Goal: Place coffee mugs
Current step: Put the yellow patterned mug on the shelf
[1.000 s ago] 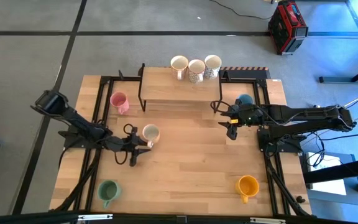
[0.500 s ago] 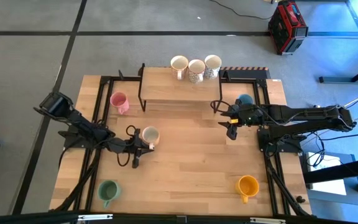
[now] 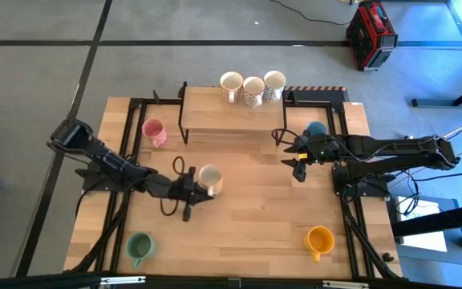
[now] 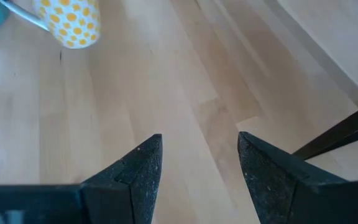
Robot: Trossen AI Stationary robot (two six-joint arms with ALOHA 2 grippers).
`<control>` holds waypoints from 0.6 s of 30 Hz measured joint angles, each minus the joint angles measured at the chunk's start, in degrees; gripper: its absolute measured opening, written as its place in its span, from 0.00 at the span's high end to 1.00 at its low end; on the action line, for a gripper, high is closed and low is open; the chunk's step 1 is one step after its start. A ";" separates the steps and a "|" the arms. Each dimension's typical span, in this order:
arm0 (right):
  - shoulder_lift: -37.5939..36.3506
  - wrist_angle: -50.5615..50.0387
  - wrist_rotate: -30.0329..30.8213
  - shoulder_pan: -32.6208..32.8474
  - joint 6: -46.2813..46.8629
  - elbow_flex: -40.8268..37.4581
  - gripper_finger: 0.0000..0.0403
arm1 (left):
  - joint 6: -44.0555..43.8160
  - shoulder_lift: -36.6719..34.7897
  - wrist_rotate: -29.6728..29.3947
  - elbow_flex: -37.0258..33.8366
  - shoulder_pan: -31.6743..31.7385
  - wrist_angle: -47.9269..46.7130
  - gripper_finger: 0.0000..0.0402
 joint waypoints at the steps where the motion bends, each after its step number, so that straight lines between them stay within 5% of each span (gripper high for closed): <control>1: 0.00 0.00 0.00 0.00 -0.01 0.00 0.51 | 0.75 -0.04 -0.03 1.94 0.73 -1.77 0.96; 10: 0.00 1.24 1.57 -0.02 -4.39 0.00 0.51 | 2.47 -0.04 2.91 24.85 10.66 -29.73 0.96; 18: -0.57 3.54 1.95 -0.02 -7.80 0.02 0.51 | 5.60 -0.06 12.63 39.03 21.48 -39.23 0.96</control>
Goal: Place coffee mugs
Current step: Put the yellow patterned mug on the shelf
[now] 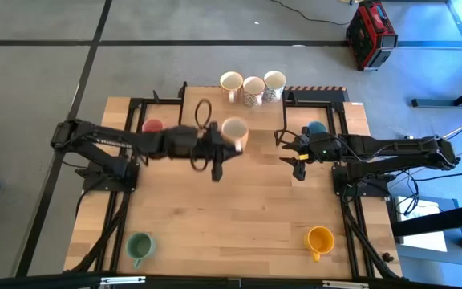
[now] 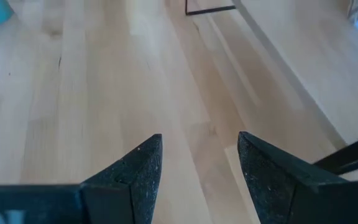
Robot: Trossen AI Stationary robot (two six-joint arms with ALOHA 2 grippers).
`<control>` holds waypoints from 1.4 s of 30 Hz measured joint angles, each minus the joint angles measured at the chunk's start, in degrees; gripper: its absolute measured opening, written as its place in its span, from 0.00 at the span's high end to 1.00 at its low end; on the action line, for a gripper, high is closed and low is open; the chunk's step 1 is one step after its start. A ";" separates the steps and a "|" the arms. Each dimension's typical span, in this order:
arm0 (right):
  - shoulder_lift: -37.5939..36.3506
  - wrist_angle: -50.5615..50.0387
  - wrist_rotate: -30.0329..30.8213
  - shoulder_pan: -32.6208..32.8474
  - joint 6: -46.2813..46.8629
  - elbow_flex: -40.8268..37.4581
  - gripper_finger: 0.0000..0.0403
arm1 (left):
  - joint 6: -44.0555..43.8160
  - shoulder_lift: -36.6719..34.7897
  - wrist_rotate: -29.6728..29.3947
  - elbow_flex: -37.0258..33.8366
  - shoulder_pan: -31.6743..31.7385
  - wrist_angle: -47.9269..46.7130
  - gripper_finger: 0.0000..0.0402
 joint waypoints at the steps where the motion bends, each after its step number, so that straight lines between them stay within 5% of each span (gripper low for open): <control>1: 0.00 -0.04 0.79 0.00 0.04 0.00 0.51 | 0.03 -0.05 1.55 1.24 1.41 -1.43 0.96; 11: 0.01 -0.38 2.21 0.00 1.72 0.00 0.51 | 5.88 -5.73 10.58 6.46 16.88 -16.83 0.96; 20: 0.04 0.16 6.86 0.00 6.87 0.00 0.51 | 13.74 -6.92 27.94 6.05 34.56 -22.04 0.96; 30: 0.04 0.09 9.81 0.00 10.75 0.00 0.51 | 21.30 -6.62 42.98 -2.35 48.05 -15.22 0.96; 42: 0.04 -0.07 11.25 0.00 12.13 0.00 0.51 | 22.69 -0.82 51.09 -11.27 52.94 -1.18 0.96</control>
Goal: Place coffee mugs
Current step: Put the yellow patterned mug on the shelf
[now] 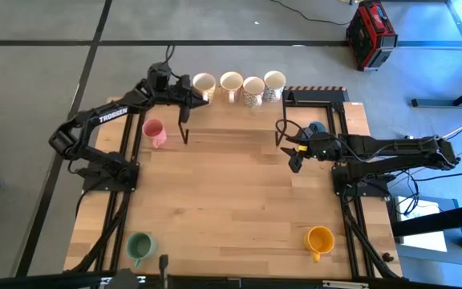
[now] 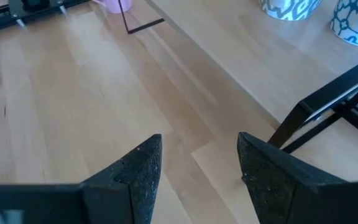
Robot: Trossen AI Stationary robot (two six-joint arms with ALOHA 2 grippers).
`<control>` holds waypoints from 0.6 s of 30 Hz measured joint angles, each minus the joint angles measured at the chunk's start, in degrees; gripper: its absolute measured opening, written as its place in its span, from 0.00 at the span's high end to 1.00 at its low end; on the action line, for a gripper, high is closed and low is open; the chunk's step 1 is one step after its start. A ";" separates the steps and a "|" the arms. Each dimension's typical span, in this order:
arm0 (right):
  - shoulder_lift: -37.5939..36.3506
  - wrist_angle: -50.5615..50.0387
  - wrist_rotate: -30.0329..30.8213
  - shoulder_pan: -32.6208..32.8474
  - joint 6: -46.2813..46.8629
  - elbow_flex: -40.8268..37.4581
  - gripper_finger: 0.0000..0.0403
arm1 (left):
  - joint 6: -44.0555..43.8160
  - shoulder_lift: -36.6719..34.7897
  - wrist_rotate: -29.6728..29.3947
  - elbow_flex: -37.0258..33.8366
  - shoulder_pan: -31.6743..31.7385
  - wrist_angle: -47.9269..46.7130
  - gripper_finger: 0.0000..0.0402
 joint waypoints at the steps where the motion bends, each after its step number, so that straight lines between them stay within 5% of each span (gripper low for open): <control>1: 0.00 -0.12 0.00 0.00 0.01 0.00 0.51 | 0.02 0.45 0.30 -0.12 0.20 -0.04 0.96; 18: 0.00 -0.48 0.07 0.00 0.00 0.00 0.51 | 3.08 4.71 2.61 -0.01 1.68 4.49 0.96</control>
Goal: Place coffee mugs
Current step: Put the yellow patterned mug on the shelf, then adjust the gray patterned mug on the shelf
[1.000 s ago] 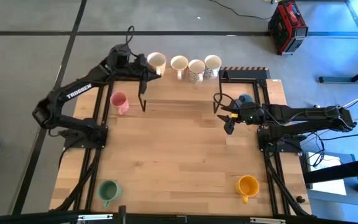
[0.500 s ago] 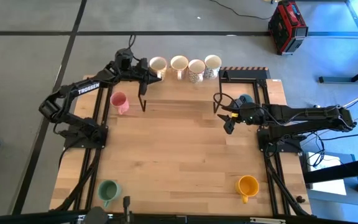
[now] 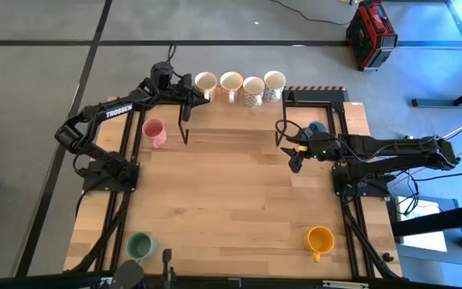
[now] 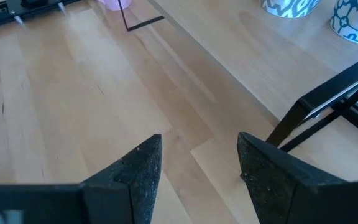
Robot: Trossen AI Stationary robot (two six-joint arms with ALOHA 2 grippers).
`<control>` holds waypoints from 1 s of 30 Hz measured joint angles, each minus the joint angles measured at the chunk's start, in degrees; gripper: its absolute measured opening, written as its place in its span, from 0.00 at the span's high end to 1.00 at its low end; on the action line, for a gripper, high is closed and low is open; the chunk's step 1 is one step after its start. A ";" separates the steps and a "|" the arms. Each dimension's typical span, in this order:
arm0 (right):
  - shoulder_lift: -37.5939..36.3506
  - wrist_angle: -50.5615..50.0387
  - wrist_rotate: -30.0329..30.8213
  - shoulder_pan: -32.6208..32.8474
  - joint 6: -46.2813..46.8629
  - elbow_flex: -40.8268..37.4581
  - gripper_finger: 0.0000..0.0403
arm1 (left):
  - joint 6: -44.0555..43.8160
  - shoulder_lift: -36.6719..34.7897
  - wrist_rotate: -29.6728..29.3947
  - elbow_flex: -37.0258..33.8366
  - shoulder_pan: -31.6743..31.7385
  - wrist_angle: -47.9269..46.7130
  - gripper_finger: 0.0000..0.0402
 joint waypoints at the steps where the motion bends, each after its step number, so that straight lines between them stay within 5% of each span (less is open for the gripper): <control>1: 0.00 0.00 0.00 0.00 0.00 0.00 0.51 | 0.18 0.00 -0.17 0.02 0.00 -0.02 0.96; 12: 0.01 -0.02 -0.02 0.00 -0.01 0.00 0.51 | -2.29 -0.02 -3.90 0.02 -0.07 -0.40 0.84; 30: 0.02 -0.24 -0.15 0.00 -0.02 0.00 0.51 | -6.63 -0.07 -5.27 0.02 -0.07 -0.66 0.82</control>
